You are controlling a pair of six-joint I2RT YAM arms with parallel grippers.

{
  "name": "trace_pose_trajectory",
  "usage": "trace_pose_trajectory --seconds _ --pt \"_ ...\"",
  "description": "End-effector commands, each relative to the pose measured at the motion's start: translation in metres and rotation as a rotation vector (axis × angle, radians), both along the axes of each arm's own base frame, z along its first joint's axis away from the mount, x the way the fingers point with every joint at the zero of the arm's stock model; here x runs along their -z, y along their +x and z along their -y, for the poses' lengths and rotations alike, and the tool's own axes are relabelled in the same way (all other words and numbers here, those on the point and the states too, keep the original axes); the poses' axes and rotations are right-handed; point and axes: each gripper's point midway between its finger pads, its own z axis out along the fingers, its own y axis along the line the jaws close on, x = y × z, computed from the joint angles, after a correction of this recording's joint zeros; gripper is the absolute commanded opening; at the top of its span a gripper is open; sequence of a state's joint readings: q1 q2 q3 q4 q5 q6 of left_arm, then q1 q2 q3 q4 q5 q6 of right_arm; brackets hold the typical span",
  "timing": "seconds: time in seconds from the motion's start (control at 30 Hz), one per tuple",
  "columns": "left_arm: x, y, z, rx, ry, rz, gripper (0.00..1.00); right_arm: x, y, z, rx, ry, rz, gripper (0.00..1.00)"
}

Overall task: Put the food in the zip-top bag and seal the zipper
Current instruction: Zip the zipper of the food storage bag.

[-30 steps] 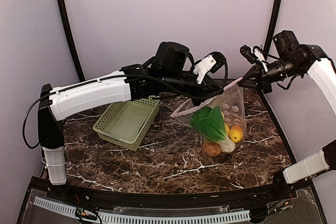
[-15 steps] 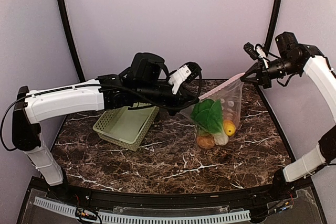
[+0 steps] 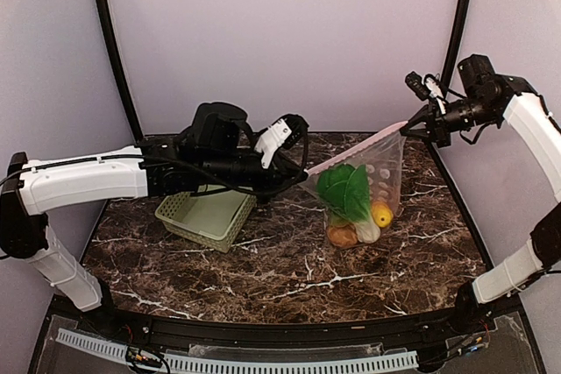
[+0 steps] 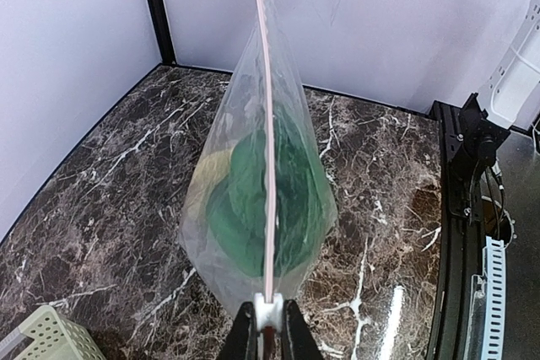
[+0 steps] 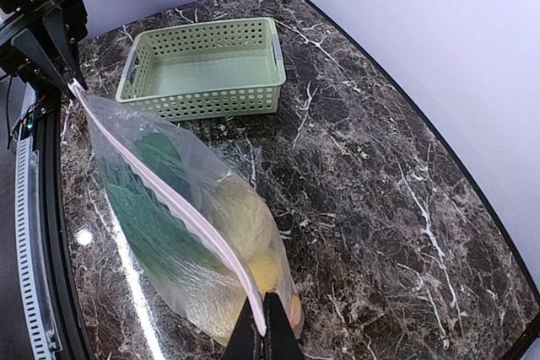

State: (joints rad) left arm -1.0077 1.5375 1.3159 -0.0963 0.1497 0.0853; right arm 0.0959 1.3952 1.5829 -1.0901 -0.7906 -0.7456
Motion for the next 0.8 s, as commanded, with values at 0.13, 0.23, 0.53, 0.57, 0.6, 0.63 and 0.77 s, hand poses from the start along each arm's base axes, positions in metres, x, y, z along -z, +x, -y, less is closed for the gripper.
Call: trace_pose_trajectory --seconds 0.13,0.23,0.53,0.57,0.6,0.63,0.77 --pt "0.009 0.001 -0.012 -0.021 0.005 -0.026 0.04 0.0 0.018 0.005 0.033 0.014 0.026 0.0" --pt "0.008 0.014 -0.007 -0.027 -0.014 -0.019 0.03 0.003 0.023 0.005 0.034 0.02 0.017 0.0" --pt "-0.05 0.113 0.016 -0.098 -0.092 0.124 0.01 -0.015 0.103 0.008 0.112 0.023 0.102 0.0" --pt "-0.052 0.115 0.019 -0.079 -0.089 0.119 0.01 -0.023 0.105 0.004 0.087 0.05 0.107 0.0" --pt "-0.062 0.123 0.025 -0.075 -0.101 0.138 0.01 -0.032 0.103 0.0 0.063 0.074 0.116 0.0" --pt "-0.062 0.123 0.026 -0.067 -0.094 0.132 0.01 -0.04 0.1 -0.004 0.039 0.096 0.13 0.0" --pt "-0.057 0.119 0.024 -0.055 -0.08 0.12 0.01 -0.045 0.072 -0.01 -0.044 0.126 0.207 0.0"
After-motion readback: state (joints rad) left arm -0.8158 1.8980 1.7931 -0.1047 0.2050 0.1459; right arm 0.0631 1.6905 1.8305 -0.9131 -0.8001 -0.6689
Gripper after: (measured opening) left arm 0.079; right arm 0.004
